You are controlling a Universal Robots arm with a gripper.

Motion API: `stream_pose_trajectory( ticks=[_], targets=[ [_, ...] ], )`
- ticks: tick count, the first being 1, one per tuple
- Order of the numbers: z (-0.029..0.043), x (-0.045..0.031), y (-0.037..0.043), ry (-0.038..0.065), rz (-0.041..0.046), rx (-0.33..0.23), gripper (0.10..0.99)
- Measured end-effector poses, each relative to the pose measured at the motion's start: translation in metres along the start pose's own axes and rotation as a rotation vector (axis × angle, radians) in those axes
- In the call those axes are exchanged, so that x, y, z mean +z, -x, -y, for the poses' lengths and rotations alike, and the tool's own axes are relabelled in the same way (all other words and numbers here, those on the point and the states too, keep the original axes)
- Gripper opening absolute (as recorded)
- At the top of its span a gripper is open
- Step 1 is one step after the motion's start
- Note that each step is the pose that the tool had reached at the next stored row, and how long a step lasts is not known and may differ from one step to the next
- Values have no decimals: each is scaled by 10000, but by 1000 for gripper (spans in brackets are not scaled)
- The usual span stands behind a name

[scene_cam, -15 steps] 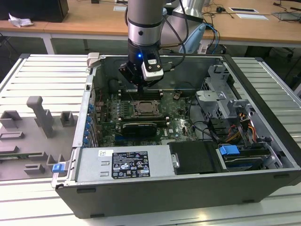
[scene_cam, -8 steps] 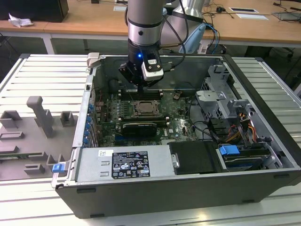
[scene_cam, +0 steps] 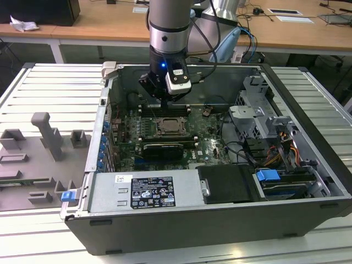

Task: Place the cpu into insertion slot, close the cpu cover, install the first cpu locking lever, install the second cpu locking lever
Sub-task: 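Install the first cpu locking lever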

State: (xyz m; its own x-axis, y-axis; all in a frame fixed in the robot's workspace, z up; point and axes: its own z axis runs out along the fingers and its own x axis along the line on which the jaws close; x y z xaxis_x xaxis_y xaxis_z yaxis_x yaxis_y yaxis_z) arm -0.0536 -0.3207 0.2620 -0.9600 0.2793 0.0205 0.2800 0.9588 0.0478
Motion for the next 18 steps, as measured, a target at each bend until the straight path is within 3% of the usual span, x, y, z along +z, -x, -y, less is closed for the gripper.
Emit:
stream_pose_trajectory(
  ticks=[3, 9, 18],
  targets=[
    [1, -1, -1, -9, -17, -322, 106],
    [1, -1, -1, -34, -77, -1610, 106],
    [3, 0, -10, -41, -95, -1962, 106]
  ],
)
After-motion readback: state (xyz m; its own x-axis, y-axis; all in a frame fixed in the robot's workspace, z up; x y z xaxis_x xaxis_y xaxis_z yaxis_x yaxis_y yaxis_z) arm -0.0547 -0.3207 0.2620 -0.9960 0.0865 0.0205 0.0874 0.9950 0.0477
